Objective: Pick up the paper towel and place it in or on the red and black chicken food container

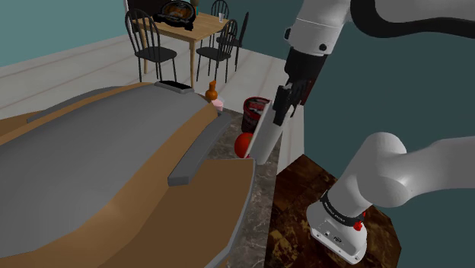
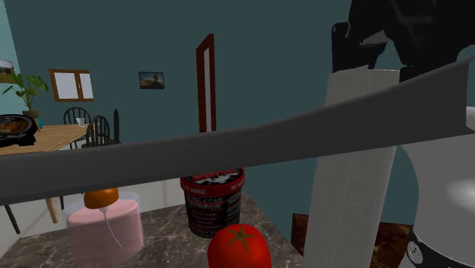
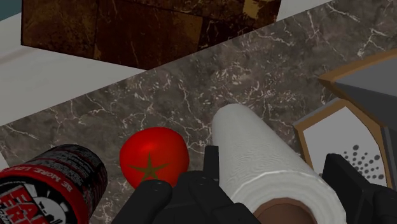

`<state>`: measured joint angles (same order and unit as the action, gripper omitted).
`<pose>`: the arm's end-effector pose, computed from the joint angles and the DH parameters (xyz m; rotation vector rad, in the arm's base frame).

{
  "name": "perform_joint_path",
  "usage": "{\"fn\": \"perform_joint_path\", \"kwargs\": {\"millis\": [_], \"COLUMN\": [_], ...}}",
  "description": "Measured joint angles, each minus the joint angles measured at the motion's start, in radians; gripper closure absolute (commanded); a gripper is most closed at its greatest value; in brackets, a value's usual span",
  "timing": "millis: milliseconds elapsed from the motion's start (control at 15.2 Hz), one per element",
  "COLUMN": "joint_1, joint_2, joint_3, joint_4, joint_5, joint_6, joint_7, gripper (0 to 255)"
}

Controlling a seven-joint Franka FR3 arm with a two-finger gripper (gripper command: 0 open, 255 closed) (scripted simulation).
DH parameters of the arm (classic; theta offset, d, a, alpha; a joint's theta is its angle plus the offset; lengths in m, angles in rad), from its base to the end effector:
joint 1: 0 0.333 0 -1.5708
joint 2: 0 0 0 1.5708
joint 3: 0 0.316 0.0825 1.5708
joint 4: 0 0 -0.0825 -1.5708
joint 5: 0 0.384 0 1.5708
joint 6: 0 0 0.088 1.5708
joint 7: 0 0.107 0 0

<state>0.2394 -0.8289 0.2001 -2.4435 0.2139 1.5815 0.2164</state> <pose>0.2557 0.1609 0.5568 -3.0801 -0.2301 0.0926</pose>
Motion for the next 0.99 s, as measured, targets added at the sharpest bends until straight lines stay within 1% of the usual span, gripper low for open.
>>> {"fn": "perform_joint_path", "kwargs": {"millis": [792, 990], "joint_1": [-0.008, -0.023], "joint_2": [0.044, 0.076], "joint_3": [-0.018, -0.060], "joint_4": [0.190, 0.231], "joint_5": [-0.018, -0.052], "joint_6": [-0.145, -0.161], "joint_7": [0.015, -0.028], "gripper": [255, 255]}}
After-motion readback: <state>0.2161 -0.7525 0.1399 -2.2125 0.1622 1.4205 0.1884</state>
